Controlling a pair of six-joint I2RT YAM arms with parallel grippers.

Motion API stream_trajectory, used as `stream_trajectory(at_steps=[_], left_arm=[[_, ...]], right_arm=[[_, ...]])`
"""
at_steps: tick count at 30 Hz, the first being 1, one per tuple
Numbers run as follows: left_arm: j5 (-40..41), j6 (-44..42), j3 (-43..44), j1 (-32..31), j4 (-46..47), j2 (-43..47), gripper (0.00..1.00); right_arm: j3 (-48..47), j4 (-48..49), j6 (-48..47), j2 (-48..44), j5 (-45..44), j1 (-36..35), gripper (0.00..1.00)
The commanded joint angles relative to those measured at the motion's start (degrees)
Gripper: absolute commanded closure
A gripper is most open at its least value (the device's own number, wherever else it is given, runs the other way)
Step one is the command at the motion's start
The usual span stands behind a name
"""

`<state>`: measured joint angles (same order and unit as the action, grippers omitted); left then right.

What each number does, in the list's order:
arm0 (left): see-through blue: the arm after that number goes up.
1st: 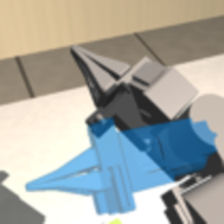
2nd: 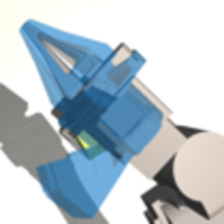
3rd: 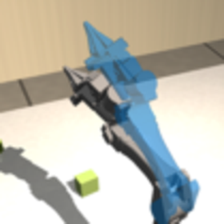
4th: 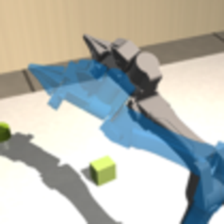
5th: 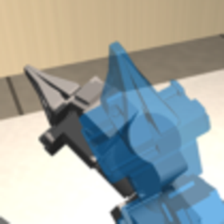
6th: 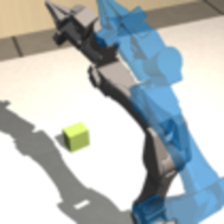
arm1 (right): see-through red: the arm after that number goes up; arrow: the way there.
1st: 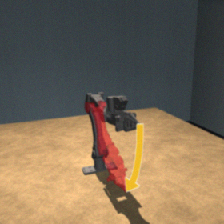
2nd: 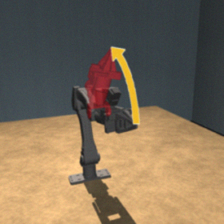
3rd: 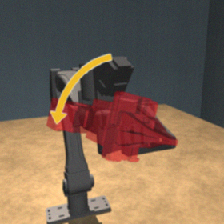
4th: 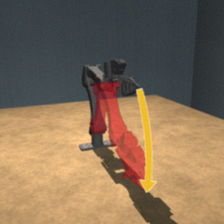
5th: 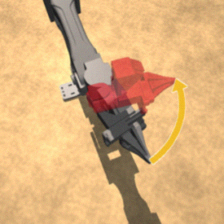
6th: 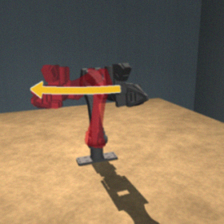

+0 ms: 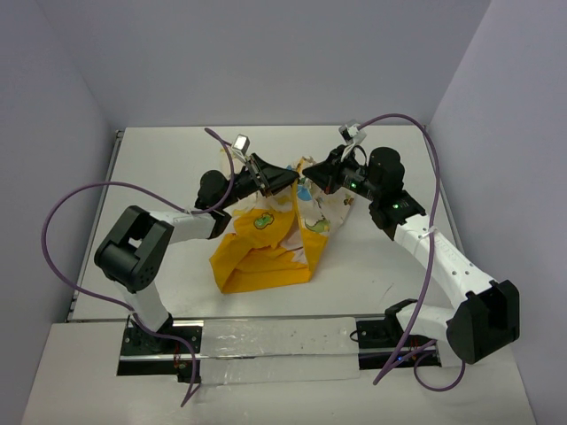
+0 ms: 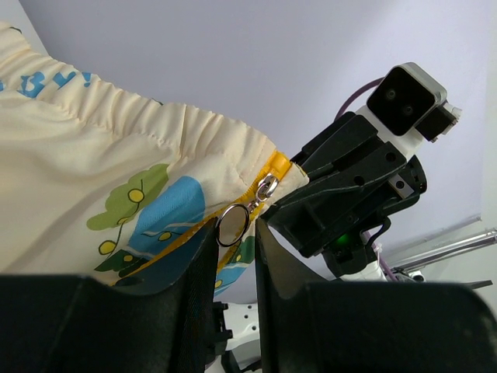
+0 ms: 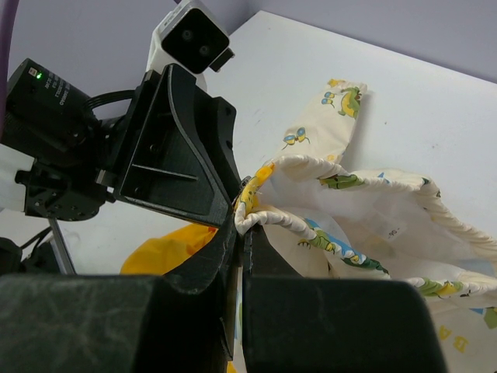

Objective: Zip up the jacket

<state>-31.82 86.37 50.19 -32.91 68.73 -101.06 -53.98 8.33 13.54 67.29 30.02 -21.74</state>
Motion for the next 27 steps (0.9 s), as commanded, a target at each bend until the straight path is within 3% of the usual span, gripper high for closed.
stream_trajectory(at_steps=[1,27], left_arm=[[0.75,-0.32,0.74,-0.05,1.94,2.09,0.69],[3.05,2.93,-1.80,0.47,7.03,2.24,0.71]], right_arm=[[-0.96,3.01,-0.97,-2.16,0.30,0.03,1.00],[-1.22,2.78,-0.92,-2.07,0.39,0.03,1.00]])
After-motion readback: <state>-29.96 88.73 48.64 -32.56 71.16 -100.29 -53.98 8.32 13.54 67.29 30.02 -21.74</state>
